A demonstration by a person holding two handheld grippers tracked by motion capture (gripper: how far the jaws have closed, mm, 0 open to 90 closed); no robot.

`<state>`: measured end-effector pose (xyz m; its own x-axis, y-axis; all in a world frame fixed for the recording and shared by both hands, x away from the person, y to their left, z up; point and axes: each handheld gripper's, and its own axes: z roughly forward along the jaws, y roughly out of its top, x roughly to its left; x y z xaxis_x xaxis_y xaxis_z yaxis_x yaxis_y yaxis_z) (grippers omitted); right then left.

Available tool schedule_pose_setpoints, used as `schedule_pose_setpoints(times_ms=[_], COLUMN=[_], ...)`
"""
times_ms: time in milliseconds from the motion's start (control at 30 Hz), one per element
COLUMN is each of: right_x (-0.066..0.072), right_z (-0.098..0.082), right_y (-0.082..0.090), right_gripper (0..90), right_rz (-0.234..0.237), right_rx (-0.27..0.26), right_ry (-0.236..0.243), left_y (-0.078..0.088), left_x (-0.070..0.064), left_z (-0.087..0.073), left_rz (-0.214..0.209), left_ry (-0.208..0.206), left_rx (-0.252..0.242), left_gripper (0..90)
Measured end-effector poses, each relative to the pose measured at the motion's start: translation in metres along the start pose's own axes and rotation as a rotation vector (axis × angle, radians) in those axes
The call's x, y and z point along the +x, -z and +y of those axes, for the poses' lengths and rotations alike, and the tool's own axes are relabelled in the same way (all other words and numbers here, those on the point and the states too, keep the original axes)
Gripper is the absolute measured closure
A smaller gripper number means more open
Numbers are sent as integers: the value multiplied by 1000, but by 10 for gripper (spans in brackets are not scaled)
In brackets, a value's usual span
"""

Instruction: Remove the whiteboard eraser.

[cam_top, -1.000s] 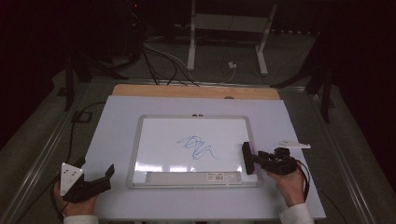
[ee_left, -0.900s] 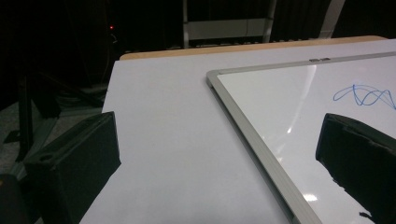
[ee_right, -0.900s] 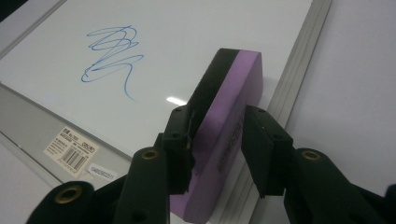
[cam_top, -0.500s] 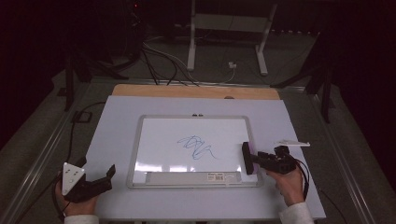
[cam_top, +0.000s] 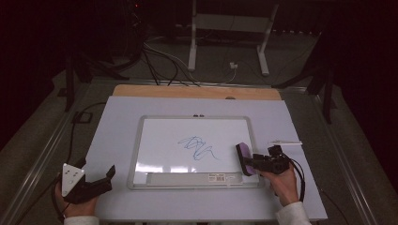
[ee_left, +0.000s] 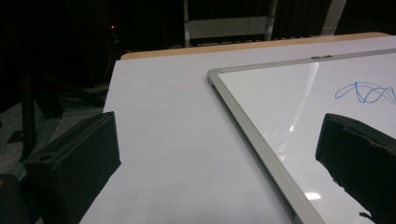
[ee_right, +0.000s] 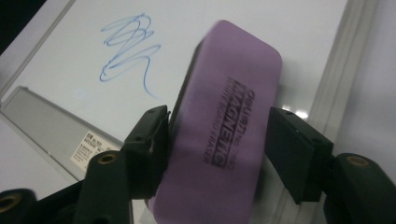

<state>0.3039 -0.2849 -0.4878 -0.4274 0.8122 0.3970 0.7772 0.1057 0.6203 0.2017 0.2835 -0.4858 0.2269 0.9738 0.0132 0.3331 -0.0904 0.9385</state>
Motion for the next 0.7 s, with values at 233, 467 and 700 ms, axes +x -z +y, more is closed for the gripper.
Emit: schedule_pose_setpoints(times_ms=[233,467,700], right_x=[4,6,10], right_z=[-1,0,5], right_y=[-6,-5,-1], right_gripper=[398,407,408], right_rz=[-9,-28,-31], right_rx=[35,22,-19], right_ry=[3,18,29], left_y=[0,0,0], left_x=[0,-1,-1], left_z=[0,0,0], left_rz=[2,4,6], left_ry=[-2,-3,-3], left_rx=[1,1,1], left_gripper=[5,5,5])
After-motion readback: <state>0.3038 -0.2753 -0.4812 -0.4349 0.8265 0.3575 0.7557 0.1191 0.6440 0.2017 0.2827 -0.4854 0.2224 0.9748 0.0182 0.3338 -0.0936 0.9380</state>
